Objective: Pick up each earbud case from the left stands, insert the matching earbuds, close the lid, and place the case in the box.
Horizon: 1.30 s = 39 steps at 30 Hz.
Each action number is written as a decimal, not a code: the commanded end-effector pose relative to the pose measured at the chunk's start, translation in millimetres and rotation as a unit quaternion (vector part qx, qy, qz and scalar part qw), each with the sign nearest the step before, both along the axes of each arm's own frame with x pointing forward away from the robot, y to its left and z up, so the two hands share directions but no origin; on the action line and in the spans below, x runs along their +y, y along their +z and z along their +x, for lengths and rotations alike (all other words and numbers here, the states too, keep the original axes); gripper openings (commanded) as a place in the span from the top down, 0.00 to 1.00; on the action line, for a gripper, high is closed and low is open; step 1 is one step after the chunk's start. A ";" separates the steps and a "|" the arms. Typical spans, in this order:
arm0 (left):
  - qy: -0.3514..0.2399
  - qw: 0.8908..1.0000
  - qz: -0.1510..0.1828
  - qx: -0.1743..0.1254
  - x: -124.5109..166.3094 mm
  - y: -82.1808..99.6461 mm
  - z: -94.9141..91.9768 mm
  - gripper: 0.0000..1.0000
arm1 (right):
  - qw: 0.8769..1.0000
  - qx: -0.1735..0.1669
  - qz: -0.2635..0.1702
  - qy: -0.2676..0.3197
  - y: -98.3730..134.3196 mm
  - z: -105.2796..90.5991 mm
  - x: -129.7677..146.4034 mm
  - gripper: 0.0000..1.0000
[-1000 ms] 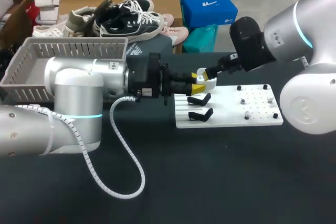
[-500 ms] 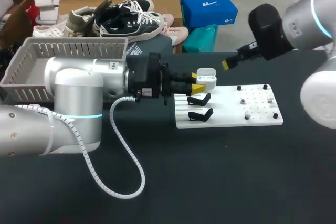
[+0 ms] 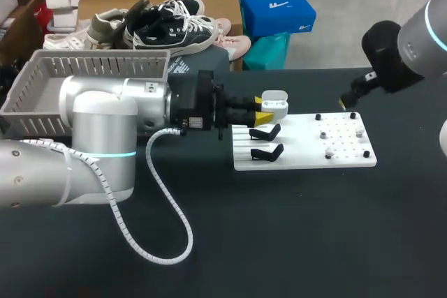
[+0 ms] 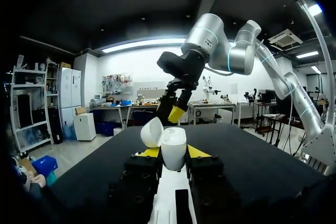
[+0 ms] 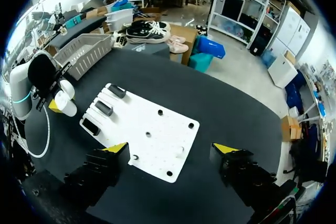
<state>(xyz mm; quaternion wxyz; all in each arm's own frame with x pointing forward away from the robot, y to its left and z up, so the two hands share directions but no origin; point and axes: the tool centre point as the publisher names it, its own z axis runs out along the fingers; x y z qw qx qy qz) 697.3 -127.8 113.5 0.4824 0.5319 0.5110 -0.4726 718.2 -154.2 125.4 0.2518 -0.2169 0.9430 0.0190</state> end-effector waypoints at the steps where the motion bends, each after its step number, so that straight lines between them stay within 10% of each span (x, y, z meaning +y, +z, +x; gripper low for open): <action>1: 0.002 1.000 0.000 -0.001 -0.4 -0.3 -0.9 1.00 | 0.986 -0.049 -0.139 -0.081 -16.2 5.6 -2.9 0.00; 14: 0.002 1.000 0.000 -0.001 -0.4 -0.3 -0.9 1.00 | 0.979 0.004 -0.180 -0.091 -56.1 11.2 -17.8 0.04; 39: 0.002 1.000 0.000 -0.001 -0.4 -0.3 -0.9 1.00 | 0.976 0.037 -0.200 -0.083 -90.9 13.2 -17.8 0.53</action>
